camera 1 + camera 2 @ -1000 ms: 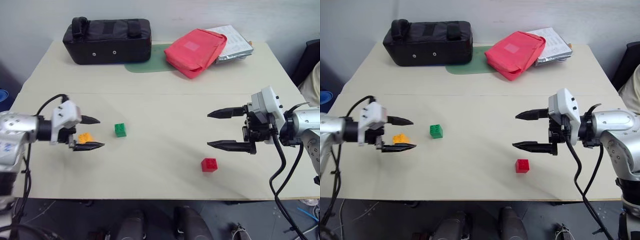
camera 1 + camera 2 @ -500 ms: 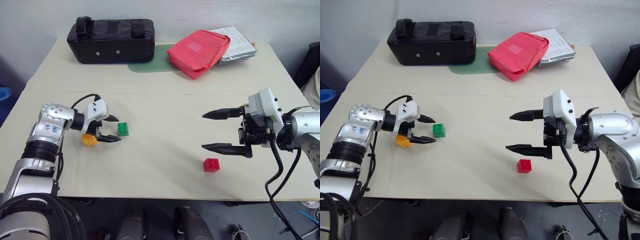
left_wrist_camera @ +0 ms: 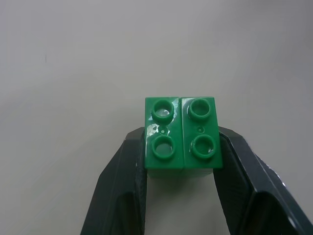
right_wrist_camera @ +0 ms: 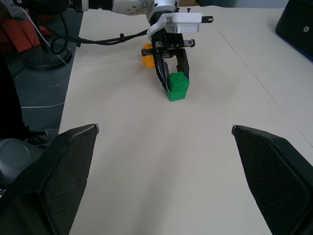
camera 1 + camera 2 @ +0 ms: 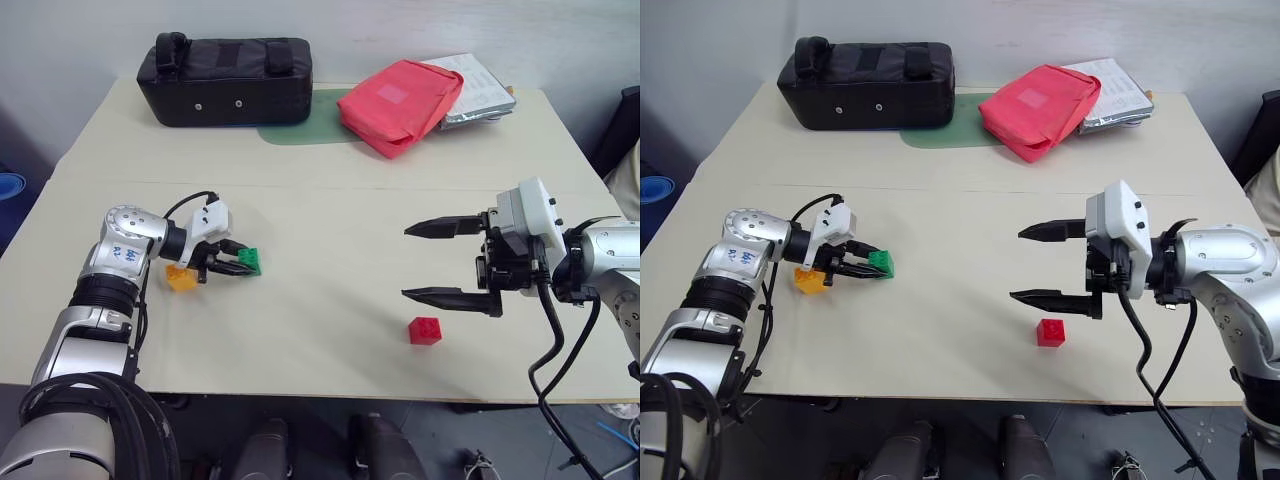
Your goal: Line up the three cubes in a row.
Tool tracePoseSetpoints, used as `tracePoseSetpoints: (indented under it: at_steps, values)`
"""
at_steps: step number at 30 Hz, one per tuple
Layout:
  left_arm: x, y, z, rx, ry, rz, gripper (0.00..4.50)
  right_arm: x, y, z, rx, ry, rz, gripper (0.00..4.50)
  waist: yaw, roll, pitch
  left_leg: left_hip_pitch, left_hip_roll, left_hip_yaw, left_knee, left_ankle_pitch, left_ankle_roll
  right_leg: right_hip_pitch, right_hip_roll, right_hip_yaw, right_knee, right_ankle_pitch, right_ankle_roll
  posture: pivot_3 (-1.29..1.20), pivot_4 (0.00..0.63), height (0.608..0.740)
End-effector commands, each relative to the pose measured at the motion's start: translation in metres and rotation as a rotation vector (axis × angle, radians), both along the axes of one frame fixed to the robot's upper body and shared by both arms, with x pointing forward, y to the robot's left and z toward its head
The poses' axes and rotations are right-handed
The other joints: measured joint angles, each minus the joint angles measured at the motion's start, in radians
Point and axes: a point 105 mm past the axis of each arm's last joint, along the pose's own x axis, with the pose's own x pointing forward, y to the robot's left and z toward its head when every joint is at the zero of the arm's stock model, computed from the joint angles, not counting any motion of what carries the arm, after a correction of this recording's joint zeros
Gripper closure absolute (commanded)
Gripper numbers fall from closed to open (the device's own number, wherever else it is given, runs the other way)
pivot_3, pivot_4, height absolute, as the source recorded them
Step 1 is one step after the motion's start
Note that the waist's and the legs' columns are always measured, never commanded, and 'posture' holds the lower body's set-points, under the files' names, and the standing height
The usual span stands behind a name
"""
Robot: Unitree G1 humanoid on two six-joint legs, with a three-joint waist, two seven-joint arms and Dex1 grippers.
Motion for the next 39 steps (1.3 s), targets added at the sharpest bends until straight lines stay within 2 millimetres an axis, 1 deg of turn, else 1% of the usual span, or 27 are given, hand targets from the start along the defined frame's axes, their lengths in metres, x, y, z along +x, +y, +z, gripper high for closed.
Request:
tracePoseSetpoints:
  at_steps: [1,3,5,7,10,13,16,21,23,26,30,34,36,37,39]
  values:
    - [-0.018,-0.022,0.029,-0.031,-0.057,-0.153,3.02,-0.005,-0.003,0.0,-0.027,-0.034,-0.007,0.0,0.001,0.0,0.0,0.0,0.0,0.0,0.0,0.0,0.0,0.0,0.0,0.0,0.0,0.0,0.0,0.0,0.15,0.74]
    - [-0.034,-0.04,0.033,-0.03,-0.051,-0.225,3.02,-0.007,-0.007,-0.004,-0.041,-0.022,-0.02,0.0,0.001,0.0,0.0,-0.001,0.0,-0.001,0.001,0.0,0.0,0.0,-0.001,0.0,0.0,0.0,0.0,0.0,0.15,0.74]
    - [-0.049,-0.059,0.031,-0.013,-0.062,-0.271,3.02,-0.01,-0.011,-0.01,-0.064,-0.011,-0.032,0.0,0.002,0.0,0.0,-0.002,0.0,-0.001,0.001,0.0,0.0,0.0,-0.001,0.001,-0.001,0.0,0.0,0.0,0.15,0.74]
    - [-0.06,-0.075,0.024,0.024,-0.078,-0.298,3.02,-0.014,-0.016,-0.017,-0.089,0.006,-0.037,0.0,0.002,0.0,0.0,-0.001,0.0,-0.002,0.001,0.0,0.0,0.001,-0.001,0.001,-0.001,0.0,0.001,0.0,0.15,0.74]
    - [-0.078,-0.104,0.013,0.039,-0.056,-0.348,3.02,-0.021,-0.027,-0.03,-0.154,0.029,-0.047,0.0,0.005,0.0,0.0,0.0,0.0,-0.002,0.001,0.0,0.0,0.003,0.0,0.002,-0.001,0.001,0.001,0.0,0.15,0.74]
    - [-0.08,-0.117,-0.002,0.082,-0.051,-0.331,3.02,-0.028,-0.034,-0.039,-0.184,0.06,-0.049,0.0,0.005,0.0,0.0,0.001,0.0,-0.001,0.001,-0.001,0.001,0.004,0.0,0.002,-0.001,0.001,0.002,0.0,0.15,0.74]
    - [-0.076,-0.137,-0.014,0.066,-0.035,-0.293,3.02,-0.033,-0.041,-0.045,-0.201,0.089,-0.061,0.0,0.006,0.0,0.0,0.002,0.0,-0.001,0.001,-0.001,0.001,0.004,0.001,0.003,-0.001,0.001,0.002,0.0,0.15,0.74]
    - [-0.082,-0.162,-0.018,0.034,-0.011,-0.316,3.02,-0.034,-0.049,-0.05,-0.222,0.101,-0.086,0.0,0.007,0.0,0.0,0.003,0.0,-0.001,0.001,-0.001,0.002,0.004,0.001,0.003,-0.001,0.001,0.002,0.0,0.15,0.74]
    - [-0.081,-0.168,-0.018,0.03,-0.02,-0.304,3.02,-0.034,-0.051,-0.052,-0.23,0.1,-0.091,0.0,0.01,0.0,0.0,0.003,0.0,-0.001,0.001,0.0,0.001,0.004,0.001,0.003,-0.001,0.001,0.002,0.0,0.15,0.74]
    - [-0.078,-0.172,-0.019,0.028,-0.034,-0.279,3.02,-0.034,-0.052,-0.053,-0.234,0.098,-0.095,0.0,0.012,0.0,0.0,0.003,-0.001,-0.001,0.001,0.0,0.001,0.004,0.001,0.003,-0.001,0.001,0.002,0.0,0.15,0.74]
    - [-0.084,-0.17,-0.022,0.032,-0.017,-0.289,3.02,-0.034,-0.05,-0.055,-0.232,0.095,-0.095,0.0,0.016,0.0,0.0,0.003,-0.001,-0.001,0.001,0.0,0.001,0.004,0.001,0.003,-0.002,0.001,0.002,0.0,0.15,0.74]
    - [-0.081,-0.168,-0.025,0.04,-0.023,-0.266,3.02,-0.032,-0.049,-0.055,-0.226,0.086,-0.096,0.0,0.023,0.0,0.0,0.003,-0.001,-0.001,0.002,0.0,0.001,0.005,0.001,0.004,-0.002,0.001,0.002,0.0,0.15,0.74]
    - [-0.082,-0.169,-0.024,0.021,-0.002,-0.264,2.3,-0.03,-0.048,-0.054,-0.222,0.082,-0.095,0.0,0.024,0.0,0.0,0.003,-0.001,-0.001,0.002,0.0,0.001,0.005,0.001,0.004,-0.003,0.001,0.002,0.0,0.15,0.74]
    - [-0.083,-0.169,-0.024,0.014,0.013,-0.258,2.11,-0.03,-0.047,-0.054,-0.22,0.079,-0.094,0.0,0.024,0.0,0.0,0.003,-0.001,-0.001,0.002,0.0,0.001,0.005,0.001,0.004,-0.003,0.001,0.002,0.0,0.15,0.74]
    - [-0.083,-0.169,-0.024,0.014,0.011,-0.252,1.52,-0.028,-0.046,-0.053,-0.216,0.075,-0.092,0.0,0.024,0.0,0.0,0.003,-0.001,-0.001,0.002,0.0,0.001,0.005,0.001,0.004,-0.003,0.001,0.002,0.0,0.15,0.74]
